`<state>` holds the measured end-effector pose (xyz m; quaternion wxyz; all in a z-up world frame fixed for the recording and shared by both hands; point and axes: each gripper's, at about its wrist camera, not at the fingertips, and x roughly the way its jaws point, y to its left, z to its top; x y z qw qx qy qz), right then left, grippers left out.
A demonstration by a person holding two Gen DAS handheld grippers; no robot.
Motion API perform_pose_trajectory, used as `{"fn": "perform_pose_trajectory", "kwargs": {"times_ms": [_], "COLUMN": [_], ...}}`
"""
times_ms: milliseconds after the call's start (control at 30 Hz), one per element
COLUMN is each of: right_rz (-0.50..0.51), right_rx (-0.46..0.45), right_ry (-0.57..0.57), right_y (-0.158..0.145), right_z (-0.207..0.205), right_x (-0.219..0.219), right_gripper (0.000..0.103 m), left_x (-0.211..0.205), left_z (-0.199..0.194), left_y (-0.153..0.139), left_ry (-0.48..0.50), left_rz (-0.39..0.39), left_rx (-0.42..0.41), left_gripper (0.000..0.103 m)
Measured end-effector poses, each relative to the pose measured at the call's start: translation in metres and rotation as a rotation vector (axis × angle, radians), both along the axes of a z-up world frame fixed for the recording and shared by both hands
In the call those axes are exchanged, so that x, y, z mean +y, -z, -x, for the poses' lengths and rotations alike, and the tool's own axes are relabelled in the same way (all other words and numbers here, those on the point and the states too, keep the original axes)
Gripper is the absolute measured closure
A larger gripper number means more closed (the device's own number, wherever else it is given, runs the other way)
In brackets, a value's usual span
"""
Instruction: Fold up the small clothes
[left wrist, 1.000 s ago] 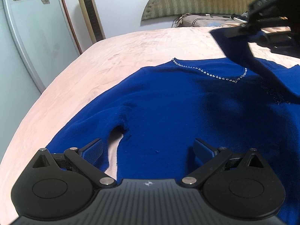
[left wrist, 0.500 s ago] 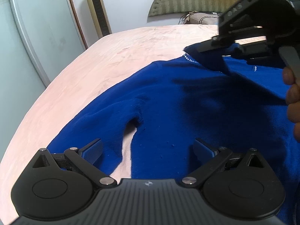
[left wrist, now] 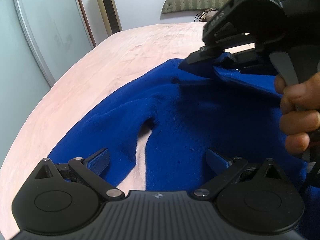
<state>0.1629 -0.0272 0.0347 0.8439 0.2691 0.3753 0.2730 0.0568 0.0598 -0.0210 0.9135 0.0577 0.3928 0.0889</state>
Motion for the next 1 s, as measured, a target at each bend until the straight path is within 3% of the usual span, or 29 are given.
{"fn": "perform_pose_trajectory", "kwargs": {"times_ms": [67, 167, 267, 467, 567, 633, 700, 1000], "right_rz": [0.016, 0.047, 0.024, -0.042, -0.072, -0.067, -0.025, 0.028], "right_rx": [-0.009, 0.013, 0.066, 0.053, 0.078, 0.108, 0.128, 0.053], "right_ry": [-0.016, -0.049, -0.058, -0.058, -0.068, -0.092, -0.114, -0.132], "right_y": [0.002, 0.008, 0.018, 0.011, 0.014, 0.02, 0.024, 0.004], "right_z": [-0.001, -0.005, -0.007, 0.007, 0.009, 0.008, 0.008, 0.027], "right_x": [0.003, 0.007, 0.003, -0.011, -0.015, -0.013, -0.009, -0.014], "right_gripper": [0.094, 0.085, 0.076, 0.068, 0.057, 0.044, 0.043, 0.032], "left_x": [0.0, -0.001, 0.0, 0.002, 0.004, 0.004, 0.005, 0.005], "left_z": [0.0, -0.002, -0.003, -0.008, -0.009, -0.01, -0.011, -0.014], "left_y": [0.0, 0.0, 0.001, 0.003, 0.003, 0.003, 0.003, 0.0], "left_ry": [0.001, 0.001, -0.003, -0.013, -0.016, -0.018, -0.019, -0.031], "left_rz": [-0.004, -0.009, -0.006, 0.004, 0.007, 0.008, 0.009, 0.012], "left_rx": [0.003, 0.002, 0.005, 0.014, 0.018, 0.022, 0.023, 0.032], "left_gripper": [0.0, 0.0, 0.0, 0.0, 0.0, 0.0, 0.0, 0.0]}}
